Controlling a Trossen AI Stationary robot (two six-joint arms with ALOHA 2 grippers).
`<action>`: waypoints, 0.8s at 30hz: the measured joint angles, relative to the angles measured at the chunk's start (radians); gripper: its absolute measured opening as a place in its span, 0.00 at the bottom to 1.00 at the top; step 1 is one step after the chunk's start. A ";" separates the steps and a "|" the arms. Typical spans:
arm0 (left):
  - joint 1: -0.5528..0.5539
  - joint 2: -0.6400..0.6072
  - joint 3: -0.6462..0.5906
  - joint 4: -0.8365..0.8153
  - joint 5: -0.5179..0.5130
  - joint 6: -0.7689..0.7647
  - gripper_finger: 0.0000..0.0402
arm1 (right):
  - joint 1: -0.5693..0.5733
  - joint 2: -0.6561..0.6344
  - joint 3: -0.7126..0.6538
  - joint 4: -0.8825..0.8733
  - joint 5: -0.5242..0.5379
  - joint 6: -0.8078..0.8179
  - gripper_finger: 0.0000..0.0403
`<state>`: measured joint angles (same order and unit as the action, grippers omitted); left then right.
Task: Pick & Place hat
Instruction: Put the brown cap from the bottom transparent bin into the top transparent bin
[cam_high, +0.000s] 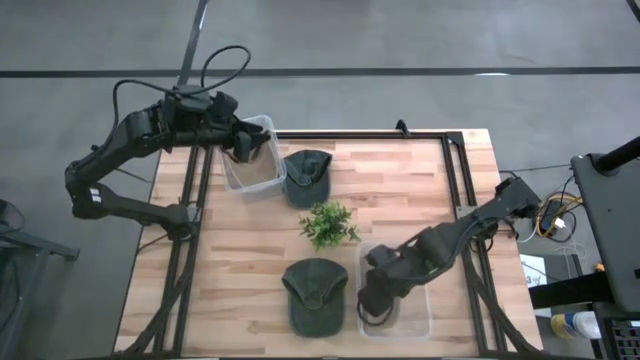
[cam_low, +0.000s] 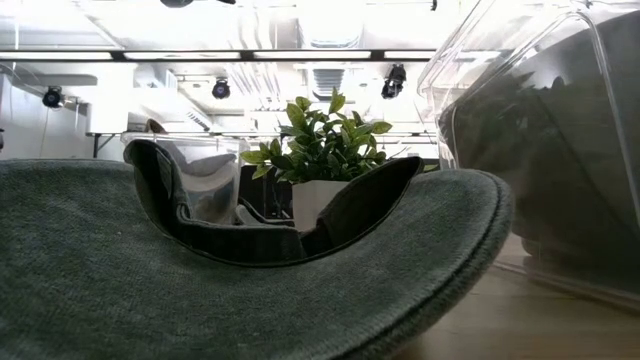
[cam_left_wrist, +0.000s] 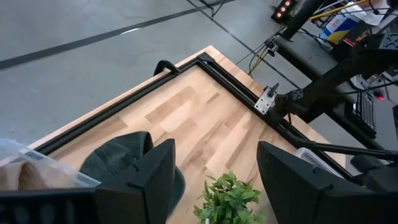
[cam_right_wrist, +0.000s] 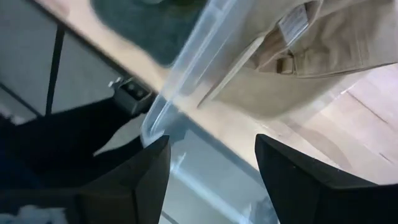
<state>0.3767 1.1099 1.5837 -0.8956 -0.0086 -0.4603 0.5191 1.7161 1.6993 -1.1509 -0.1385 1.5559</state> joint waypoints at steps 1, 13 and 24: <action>0.000 0.000 0.000 0.004 0.002 0.004 0.54 | 0.001 0.000 -0.025 0.017 0.004 0.016 0.56; 0.000 0.000 0.000 0.006 0.018 0.008 0.54 | 0.000 0.001 -0.227 0.182 0.011 0.143 0.56; 0.000 0.000 0.000 0.006 0.018 0.021 0.54 | 0.000 0.001 -0.287 0.229 0.065 0.222 0.56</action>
<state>0.3771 1.1095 1.5837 -0.8898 0.0090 -0.4395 0.5190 1.7172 1.4126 -0.9221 -0.0739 1.7774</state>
